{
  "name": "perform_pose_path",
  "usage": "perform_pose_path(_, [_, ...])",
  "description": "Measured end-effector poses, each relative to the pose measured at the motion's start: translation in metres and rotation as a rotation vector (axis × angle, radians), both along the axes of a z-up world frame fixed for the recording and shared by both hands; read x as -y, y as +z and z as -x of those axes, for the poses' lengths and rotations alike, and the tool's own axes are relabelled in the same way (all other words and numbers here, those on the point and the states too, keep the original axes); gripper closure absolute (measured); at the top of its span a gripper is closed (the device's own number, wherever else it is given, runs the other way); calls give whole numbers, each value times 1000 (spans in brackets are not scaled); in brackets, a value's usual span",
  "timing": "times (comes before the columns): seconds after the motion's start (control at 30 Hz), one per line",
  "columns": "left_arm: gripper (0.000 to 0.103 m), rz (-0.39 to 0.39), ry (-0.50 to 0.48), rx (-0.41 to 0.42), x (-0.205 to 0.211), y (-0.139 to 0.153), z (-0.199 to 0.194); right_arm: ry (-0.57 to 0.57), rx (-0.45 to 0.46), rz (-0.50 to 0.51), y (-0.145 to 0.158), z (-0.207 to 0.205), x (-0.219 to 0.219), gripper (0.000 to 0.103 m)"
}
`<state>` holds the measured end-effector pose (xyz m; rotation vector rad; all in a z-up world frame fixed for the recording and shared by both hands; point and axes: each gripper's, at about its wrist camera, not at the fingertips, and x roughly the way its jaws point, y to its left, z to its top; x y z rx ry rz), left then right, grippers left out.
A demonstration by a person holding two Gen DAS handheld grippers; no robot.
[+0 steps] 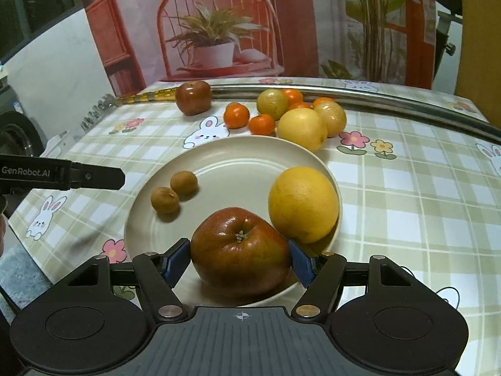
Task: Organize fruits
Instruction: 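Lower the kiwi onto the plate with the left gripper while the right gripper sets the apple there, then grasp a third brown kiwi with the left gripper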
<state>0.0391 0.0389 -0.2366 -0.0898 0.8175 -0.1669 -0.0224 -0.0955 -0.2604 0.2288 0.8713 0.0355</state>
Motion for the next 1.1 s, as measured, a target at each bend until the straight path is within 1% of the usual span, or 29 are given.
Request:
perform_pose_path(0.2, [34, -3, 11, -12, -1, -1, -1, 11, -14, 18, 1, -2, -2, 38])
perform_pose_path(0.27, [34, 1, 15, -13, -1, -2, -1, 9, -10, 30, 3, 0, -3, 34])
perform_pose_path(0.3, [34, 5, 16, -15, -1, -2, -2, 8, -1, 33, 5, 2, -3, 30])
perform_pose_path(0.37, [34, 11, 18, -18, -2, -3, -2, 9, 20, 33, 10, 5, -2, 27])
perform_pose_path(0.5, [34, 10, 25, -10, -5, 0, -5, 5, 71, 37, 24, 9, 3, 27])
perform_pose_path(0.63, [34, -4, 30, 12, -9, 10, -11, -5, 109, 31, 37, 6, 12, 27])
perform_pose_path(0.9, [35, 0, 28, 51, -23, 38, -39, -46, 154, 21, 56, -15, 41, 28])
perform_pose_path(0.97, [36, -2, 34, 33, -25, 43, -52, -60, 162, 18, 60, -23, 50, 28])
perform_pose_path(1.0, [38, -2, 40, 19, -25, 46, -61, -66, 165, 18, 61, -26, 54, 28])
perform_pose_path(1.1, [44, 34, 49, -12, -25, 50, -85, -90, 174, 26, 65, -39, 68, 28])
